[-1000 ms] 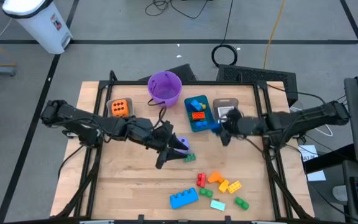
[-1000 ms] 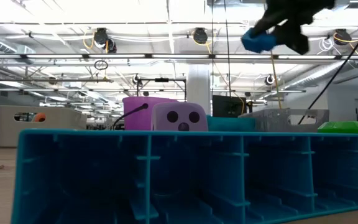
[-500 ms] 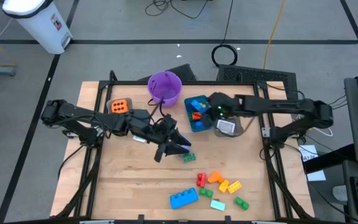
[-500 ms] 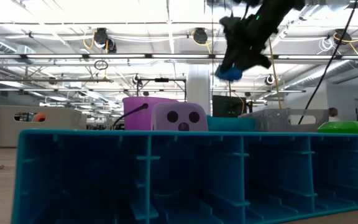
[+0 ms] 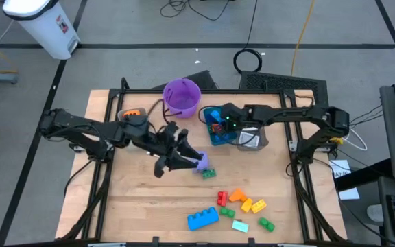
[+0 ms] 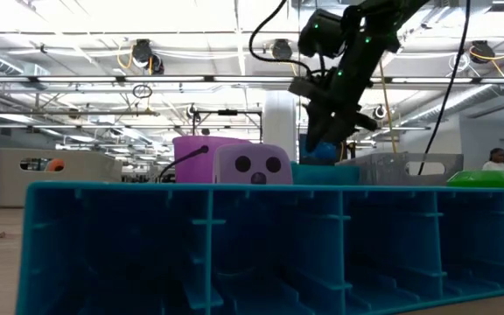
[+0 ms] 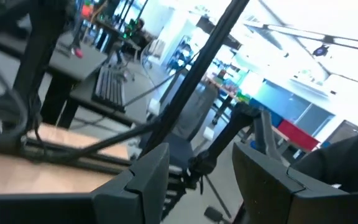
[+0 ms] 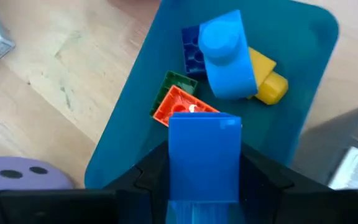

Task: Pick & Place Toys
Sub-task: Put the dark blue game piece into the blue bin, then put the purple die into the gray bin

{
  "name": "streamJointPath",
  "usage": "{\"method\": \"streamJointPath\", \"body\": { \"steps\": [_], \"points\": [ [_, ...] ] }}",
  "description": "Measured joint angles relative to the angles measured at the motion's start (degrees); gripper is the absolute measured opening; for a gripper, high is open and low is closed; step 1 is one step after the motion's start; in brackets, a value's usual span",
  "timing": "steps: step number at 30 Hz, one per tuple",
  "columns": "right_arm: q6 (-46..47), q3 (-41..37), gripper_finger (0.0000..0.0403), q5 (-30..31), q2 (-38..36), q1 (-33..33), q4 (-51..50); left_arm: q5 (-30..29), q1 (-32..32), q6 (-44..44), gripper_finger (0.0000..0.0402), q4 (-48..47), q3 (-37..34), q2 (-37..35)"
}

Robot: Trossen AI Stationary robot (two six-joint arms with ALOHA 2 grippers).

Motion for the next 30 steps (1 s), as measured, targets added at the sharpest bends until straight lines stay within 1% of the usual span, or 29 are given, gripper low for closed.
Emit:
{"method": "streamJointPath", "body": {
  "steps": [4, 6, 14, 19, 20, 25, 28, 30],
  "points": [
    [0.4, 0.0, 0.0135, 0.5, 1.2, -0.2, -1.2, -0.1, 0.0, 1.2, 0.0186, -0.1, 0.0, -1.4],
    [0.2, 0.0, 0.0144, 1.5, 1.6, -0.2, -1.3, -0.1, 0.0, 1.4, 0.0186, -0.2, 0.0, -1.8],
    [-2.0, 0.0, 0.0211, 1.5, 1.4, -1.1, -1.9, -0.1, 0.0, 1.0, 0.0186, -0.6, 0.0, -1.8],
    [-1.6, 0.0, 0.0239, 1.3, -1.0, -1.9, -0.4, -0.1, 0.0, 1.0, 0.0186, -0.7, 0.0, -1.8],
    [-1.5, -0.1, 0.0242, 0.9, -1.9, -1.9, 0.0, -0.1, 0.0, 1.0, 0.0186, -0.8, 0.0, -1.8],
    [-1.6, 0.0, 0.0246, -5.8, -6.0, -1.9, 6.3, -0.1, -0.1, 0.6, 0.0186, -2.8, 0.0, -1.8],
    [-0.5, 0.0, 0.0243, -9.2, -8.3, -1.2, 8.8, -2.2, -0.7, 0.2, 0.0186, -5.1, 0.0, -1.8],
    [0.0, 0.0, 0.0241, -9.4, -9.8, -0.1, 9.0, -4.4, -1.6, 0.7, 0.0186, -7.8, 0.0, -1.8]
  ]
}}
